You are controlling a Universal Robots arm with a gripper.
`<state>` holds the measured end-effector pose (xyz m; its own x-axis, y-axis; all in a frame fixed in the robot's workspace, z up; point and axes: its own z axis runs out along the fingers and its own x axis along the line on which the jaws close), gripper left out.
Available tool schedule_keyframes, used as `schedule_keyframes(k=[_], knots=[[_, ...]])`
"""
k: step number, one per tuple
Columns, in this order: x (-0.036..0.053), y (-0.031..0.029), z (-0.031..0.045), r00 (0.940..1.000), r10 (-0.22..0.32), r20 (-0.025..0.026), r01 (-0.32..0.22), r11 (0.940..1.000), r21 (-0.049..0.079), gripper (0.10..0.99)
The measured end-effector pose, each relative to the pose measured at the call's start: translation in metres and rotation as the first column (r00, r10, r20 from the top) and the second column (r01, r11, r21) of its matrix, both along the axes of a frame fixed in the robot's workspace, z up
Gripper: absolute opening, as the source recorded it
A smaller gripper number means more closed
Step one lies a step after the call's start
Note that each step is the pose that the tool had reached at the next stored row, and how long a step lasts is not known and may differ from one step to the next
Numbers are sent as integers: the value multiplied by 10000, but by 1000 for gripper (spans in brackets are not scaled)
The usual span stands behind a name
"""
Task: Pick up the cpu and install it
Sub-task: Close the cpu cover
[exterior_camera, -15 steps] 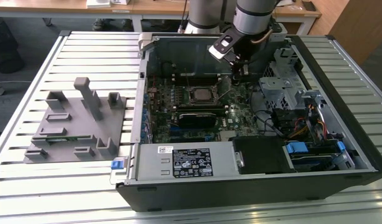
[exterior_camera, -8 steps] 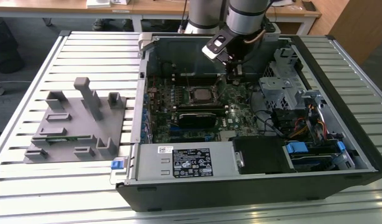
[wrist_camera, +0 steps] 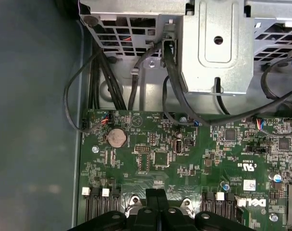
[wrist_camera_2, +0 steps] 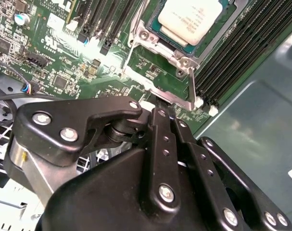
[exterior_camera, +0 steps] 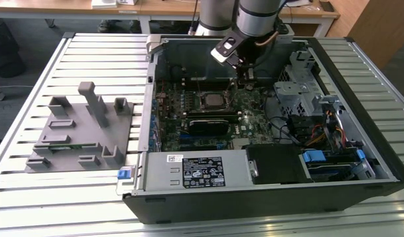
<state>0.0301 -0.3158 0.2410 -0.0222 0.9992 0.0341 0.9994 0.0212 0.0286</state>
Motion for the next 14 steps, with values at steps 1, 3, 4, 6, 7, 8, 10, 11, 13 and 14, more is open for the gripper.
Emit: schedule_keyframes(k=[1, 3, 4, 6, 7, 8, 10, 11, 13, 14], knots=[[-2, 0, 0, 10000, 0, 0, 0, 10000, 0, 106], [-9, 0, 0, 10000, 0, 0, 0, 10000, 0, 106], [-11, 0, 0, 10000, 1, 0, -1, 10000, -1, 106], [-14, 0, 0, 10000, 1, 0, -1, 10000, -1, 106], [-16, 0, 0, 10000, 0, 0, 0, 10000, 0, 106], [-18, 0, 0, 10000, 0, 0, 0, 10000, 0, 106], [-22, 0, 0, 10000, 0, 0, 0, 10000, 0, 106], [-24, 0, 0, 10000, 1, 0, -1, 10000, 0, 106], [-50, 0, 0, 10000, 0, 0, 0, 10000, 0, 106], [-51, 0, 0, 10000, 0, 0, 0, 10000, 0, 106]])
